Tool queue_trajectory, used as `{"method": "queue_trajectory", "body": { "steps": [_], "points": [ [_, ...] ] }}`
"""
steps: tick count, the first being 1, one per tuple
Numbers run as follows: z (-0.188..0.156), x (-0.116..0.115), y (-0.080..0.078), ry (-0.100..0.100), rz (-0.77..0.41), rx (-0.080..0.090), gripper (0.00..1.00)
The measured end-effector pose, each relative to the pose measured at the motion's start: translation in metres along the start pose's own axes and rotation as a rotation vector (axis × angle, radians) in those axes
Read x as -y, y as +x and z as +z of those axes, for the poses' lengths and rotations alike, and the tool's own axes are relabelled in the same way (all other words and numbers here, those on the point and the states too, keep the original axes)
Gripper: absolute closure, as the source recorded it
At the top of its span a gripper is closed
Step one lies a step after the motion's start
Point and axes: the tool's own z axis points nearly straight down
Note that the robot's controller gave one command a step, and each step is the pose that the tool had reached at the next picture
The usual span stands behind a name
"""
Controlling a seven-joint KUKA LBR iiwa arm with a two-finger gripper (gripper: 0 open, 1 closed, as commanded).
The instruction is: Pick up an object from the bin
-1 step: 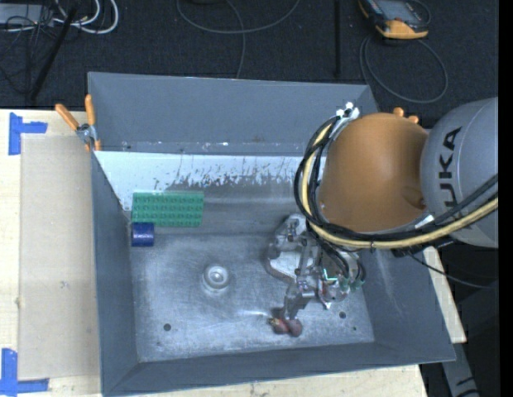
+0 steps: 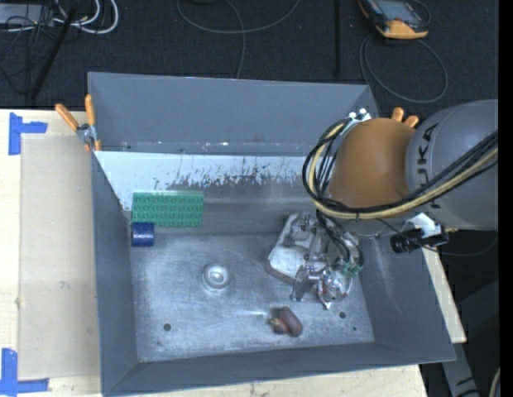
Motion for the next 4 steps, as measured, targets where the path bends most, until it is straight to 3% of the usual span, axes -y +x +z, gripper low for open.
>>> {"method": "queue_trajectory", "body": {
  "steps": [1, 2, 3, 4],
  "points": [
    [0.035, 0.025, -0.006, -0.013, 0.113, 0.027, 0.00],
    [0.045, 0.030, 0.001, -0.003, 0.120, 0.004, 1.00],
    [0.046, 0.030, 0.002, -0.003, 0.122, 0.003, 0.00],
    [0.046, 0.031, 0.002, -0.003, 0.123, 0.003, 1.00]
  ]
}}
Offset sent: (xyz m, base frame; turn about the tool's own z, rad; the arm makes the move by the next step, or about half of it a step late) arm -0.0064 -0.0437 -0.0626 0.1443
